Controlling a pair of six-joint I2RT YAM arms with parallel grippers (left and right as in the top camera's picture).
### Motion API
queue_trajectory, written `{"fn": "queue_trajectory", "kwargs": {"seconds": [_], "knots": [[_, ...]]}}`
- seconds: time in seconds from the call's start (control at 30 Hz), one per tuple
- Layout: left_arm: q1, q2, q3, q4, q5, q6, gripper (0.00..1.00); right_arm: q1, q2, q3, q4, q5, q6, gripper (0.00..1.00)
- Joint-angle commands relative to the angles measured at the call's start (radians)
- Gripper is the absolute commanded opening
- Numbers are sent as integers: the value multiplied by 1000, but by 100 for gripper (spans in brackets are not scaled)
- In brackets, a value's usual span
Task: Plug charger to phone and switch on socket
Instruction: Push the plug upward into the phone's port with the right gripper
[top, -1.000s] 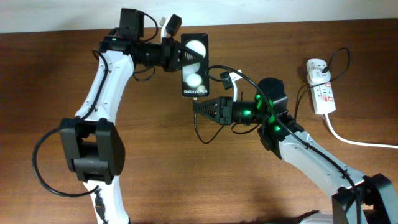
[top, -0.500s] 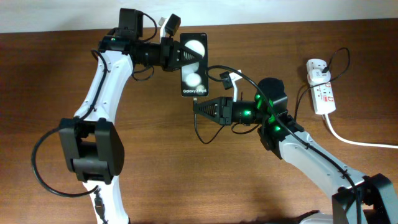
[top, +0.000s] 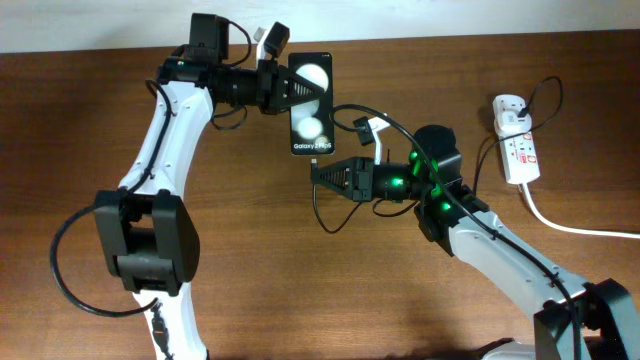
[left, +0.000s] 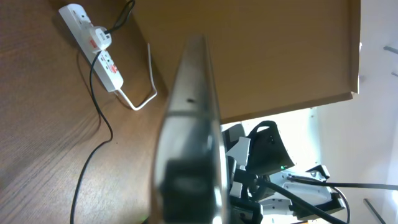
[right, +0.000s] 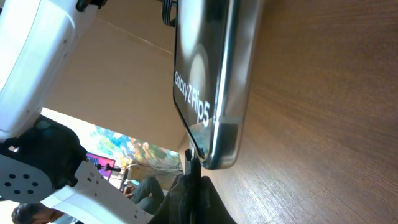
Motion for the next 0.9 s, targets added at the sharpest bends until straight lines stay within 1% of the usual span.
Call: {"fn": "queue_trajectory", "kwargs": {"seconds": [0.0, 0.87], "knots": [[4, 0, 1, 3, 38, -2, 0, -6, 2, -4, 20, 2, -9, 4], [-5, 0, 1, 3, 38, -2, 0, -7, 11, -4, 26, 28, -9, 4]]}}
